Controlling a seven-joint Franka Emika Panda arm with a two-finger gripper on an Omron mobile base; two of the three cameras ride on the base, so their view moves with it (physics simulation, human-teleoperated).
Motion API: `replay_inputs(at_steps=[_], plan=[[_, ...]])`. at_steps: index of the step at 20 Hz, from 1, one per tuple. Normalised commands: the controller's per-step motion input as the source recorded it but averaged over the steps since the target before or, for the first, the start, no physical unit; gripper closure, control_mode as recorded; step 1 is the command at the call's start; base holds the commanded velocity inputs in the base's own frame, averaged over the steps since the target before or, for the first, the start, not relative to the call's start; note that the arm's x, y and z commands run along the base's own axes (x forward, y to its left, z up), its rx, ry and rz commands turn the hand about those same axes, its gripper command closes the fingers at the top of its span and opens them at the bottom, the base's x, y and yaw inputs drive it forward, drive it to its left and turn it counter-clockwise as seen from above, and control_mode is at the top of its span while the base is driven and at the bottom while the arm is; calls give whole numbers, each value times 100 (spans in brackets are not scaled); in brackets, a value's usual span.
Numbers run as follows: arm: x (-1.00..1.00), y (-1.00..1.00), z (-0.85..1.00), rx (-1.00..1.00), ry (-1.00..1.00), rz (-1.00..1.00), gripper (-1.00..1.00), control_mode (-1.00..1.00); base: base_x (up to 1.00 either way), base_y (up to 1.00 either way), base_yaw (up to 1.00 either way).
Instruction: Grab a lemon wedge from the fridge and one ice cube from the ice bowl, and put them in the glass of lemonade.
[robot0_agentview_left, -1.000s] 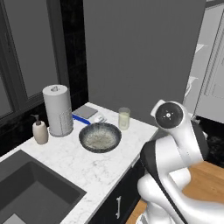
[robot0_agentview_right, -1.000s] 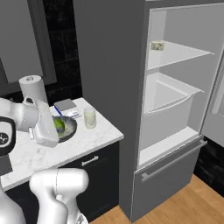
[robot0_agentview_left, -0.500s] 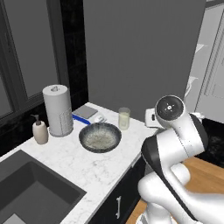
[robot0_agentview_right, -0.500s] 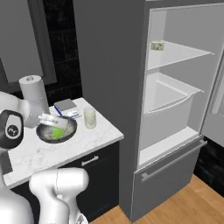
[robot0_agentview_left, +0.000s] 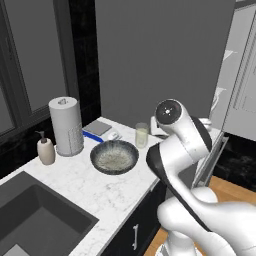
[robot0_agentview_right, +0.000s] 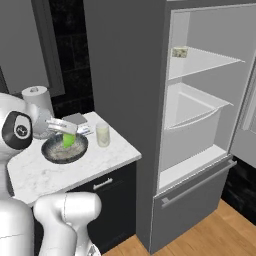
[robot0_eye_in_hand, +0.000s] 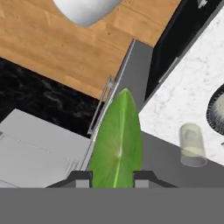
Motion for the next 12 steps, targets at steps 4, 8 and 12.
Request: replay_inputs(at_steps=[4,8,12], plan=[[55,0,-13,0,-18,-12,100,-100,0,0,0],[39,0,-2,2,-13,-14,100,-100,0,0,0],[32,0,0,4,-8,-16,100,-100,0,0,0]])
